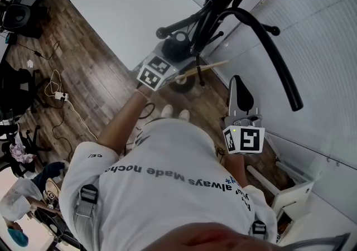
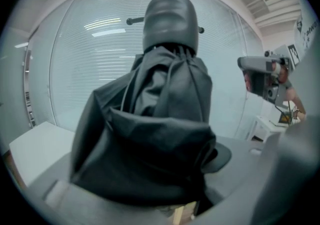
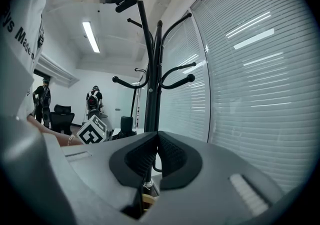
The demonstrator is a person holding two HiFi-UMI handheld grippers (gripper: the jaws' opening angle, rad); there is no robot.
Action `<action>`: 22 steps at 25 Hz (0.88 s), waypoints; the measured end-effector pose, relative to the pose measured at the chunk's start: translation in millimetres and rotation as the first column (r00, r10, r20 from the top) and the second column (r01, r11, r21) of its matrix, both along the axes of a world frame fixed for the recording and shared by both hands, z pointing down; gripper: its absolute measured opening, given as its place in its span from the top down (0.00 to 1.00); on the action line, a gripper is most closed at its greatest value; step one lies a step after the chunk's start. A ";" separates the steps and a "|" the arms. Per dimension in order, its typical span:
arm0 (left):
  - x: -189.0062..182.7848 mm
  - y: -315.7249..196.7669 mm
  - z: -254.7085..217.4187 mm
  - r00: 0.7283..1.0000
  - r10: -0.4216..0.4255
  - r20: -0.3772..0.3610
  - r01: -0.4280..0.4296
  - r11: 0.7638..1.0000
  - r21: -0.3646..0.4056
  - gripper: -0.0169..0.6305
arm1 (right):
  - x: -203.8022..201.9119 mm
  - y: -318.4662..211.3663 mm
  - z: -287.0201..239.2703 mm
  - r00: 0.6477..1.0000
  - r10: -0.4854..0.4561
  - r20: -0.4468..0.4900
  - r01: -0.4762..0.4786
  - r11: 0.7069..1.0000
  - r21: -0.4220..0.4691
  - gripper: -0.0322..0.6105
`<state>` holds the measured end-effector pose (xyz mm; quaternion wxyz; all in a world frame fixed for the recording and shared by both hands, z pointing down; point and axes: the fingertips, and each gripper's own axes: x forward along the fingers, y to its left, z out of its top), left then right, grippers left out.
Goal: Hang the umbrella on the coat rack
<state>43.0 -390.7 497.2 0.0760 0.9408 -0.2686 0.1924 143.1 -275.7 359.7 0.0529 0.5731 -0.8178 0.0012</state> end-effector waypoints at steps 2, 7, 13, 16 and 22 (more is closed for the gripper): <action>1.3 1.3 2.7 1.000 0.000 -0.006 0.000 1.000 -0.003 0.52 | -0.5 -0.1 -0.5 1.000 -0.001 -0.002 0.001 1.000 -0.001 0.95; -1.4 -1.5 -1.2 1.000 -0.026 -0.011 0.026 0.999 0.026 0.48 | -0.5 -0.8 -0.7 1.000 -0.004 -0.003 0.004 1.000 0.002 0.95; -8.6 7.1 -50.4 0.989 -0.021 -0.148 0.030 0.998 0.060 0.39 | -2.5 -1.9 -1.9 1.000 -0.012 0.000 0.012 1.000 0.004 0.95; -18.3 12.9 -87.1 0.975 -0.038 -0.220 0.065 0.991 0.118 0.37 | -3.8 -3.9 -4.6 1.000 -0.018 0.001 0.018 1.000 0.011 0.95; -48.6 30.5 -141.3 0.957 -0.095 -0.273 0.155 0.966 0.206 0.38 | -5.7 -4.4 -13.8 1.000 -0.029 -0.002 0.029 0.999 0.028 0.95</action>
